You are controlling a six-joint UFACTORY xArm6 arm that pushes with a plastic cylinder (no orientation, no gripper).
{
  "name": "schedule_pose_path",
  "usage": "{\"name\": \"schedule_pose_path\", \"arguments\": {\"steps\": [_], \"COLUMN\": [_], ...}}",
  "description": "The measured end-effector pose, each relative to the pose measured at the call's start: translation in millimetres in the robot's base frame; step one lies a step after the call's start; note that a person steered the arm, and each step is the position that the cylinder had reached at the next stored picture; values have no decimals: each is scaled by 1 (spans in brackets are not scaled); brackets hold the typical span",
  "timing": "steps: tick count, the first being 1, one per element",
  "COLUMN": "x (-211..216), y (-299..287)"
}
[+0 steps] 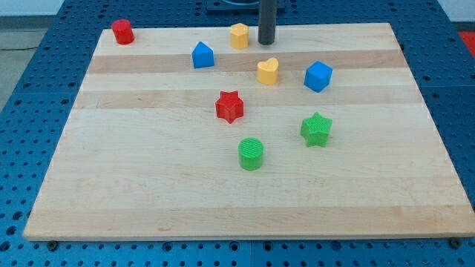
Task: Push the yellow hexagon to the top center of the board
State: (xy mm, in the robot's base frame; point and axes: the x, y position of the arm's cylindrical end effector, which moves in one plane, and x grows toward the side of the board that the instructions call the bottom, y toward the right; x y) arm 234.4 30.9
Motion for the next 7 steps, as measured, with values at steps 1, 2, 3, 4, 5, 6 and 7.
{"name": "schedule_pose_path", "arguments": {"steps": [1, 2, 3, 4, 5, 6, 7], "x": [0, 0, 0, 2, 40, 97, 161], "y": [-10, -15, -26, -29, -41, -68, -95]}}
